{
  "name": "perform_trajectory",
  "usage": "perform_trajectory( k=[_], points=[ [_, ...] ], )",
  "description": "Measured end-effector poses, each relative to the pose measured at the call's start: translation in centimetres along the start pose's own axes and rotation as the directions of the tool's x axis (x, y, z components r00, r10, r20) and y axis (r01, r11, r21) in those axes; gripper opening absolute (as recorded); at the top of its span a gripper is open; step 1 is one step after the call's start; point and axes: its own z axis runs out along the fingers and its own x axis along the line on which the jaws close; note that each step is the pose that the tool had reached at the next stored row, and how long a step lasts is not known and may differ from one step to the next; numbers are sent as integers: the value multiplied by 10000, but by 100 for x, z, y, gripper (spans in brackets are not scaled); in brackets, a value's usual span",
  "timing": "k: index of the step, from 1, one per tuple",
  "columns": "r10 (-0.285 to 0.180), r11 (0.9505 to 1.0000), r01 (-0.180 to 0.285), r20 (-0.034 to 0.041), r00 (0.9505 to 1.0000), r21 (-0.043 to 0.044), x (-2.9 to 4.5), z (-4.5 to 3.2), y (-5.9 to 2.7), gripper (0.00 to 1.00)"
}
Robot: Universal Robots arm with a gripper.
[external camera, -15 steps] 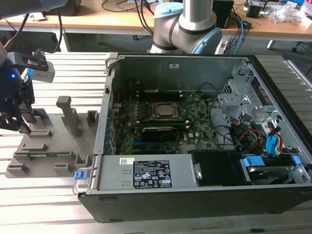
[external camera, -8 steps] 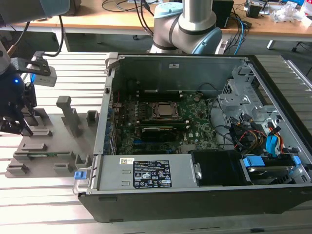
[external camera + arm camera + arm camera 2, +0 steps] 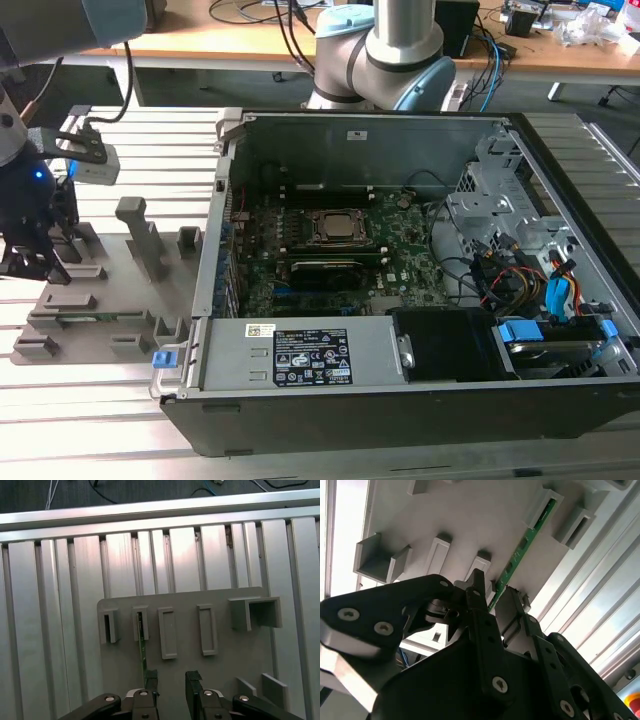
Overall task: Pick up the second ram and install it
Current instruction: 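Pick up the second ram and move it above second insertion slot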
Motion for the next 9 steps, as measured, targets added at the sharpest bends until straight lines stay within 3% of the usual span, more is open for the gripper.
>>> perform_trajectory(
  k=[7,9],
  points=[
    [-4,10000,4,-2,10000,-1,8,107,-3,36],
    [-194,9998,194,-16,9998,-2,11,123,-5,36]
  ],
)
